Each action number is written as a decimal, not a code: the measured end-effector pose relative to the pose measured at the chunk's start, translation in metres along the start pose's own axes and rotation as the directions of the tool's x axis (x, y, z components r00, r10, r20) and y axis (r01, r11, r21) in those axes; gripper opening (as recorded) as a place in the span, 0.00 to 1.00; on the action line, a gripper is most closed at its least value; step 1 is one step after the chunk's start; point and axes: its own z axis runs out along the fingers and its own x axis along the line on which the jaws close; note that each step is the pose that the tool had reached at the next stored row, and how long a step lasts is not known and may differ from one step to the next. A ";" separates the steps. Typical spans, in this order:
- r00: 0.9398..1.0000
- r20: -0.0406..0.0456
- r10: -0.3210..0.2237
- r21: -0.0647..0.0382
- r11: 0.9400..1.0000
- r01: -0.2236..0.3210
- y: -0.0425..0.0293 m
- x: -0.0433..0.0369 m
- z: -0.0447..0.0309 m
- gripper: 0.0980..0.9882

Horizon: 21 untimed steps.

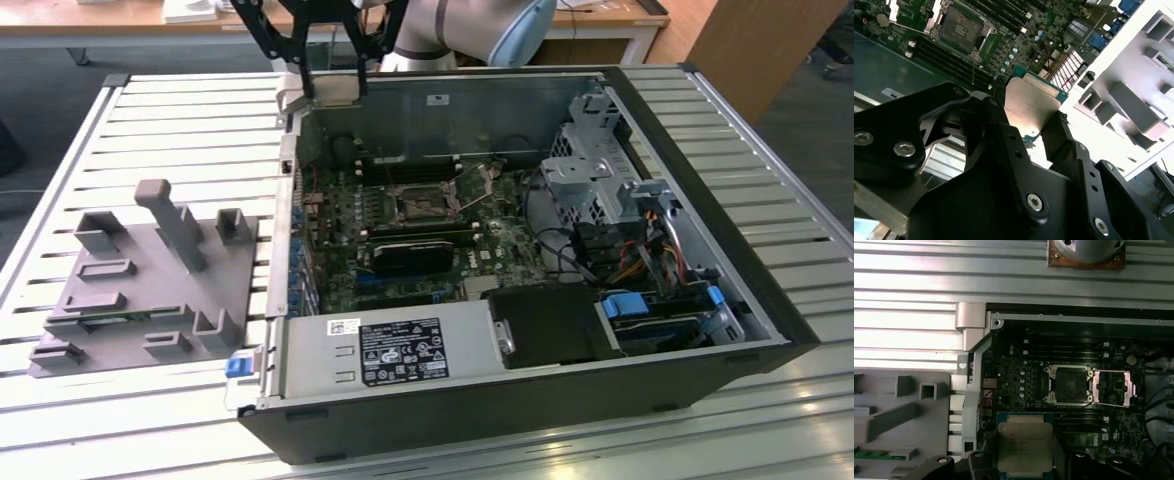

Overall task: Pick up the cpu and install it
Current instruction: 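Pick up the cpu and move it towards the insertion slot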

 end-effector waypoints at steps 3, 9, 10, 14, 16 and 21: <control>1.000 0.000 0.000 0.000 1.000 0.000 0.0001 -0.0036 0.0001 0.49; 1.000 0.000 0.000 0.000 1.000 0.000 0.0003 -0.0117 0.0003 0.49; 1.000 0.000 0.000 0.000 1.000 0.000 0.0004 -0.0129 0.0003 0.49; 1.000 0.000 0.000 0.000 1.000 0.000 0.0006 -0.0185 0.0004 0.49; 1.000 0.000 0.000 0.000 1.000 0.000 0.0006 -0.0216 0.0005 0.49; 1.000 0.000 0.000 0.000 1.000 0.000 0.0011 -0.0288 0.0007 0.49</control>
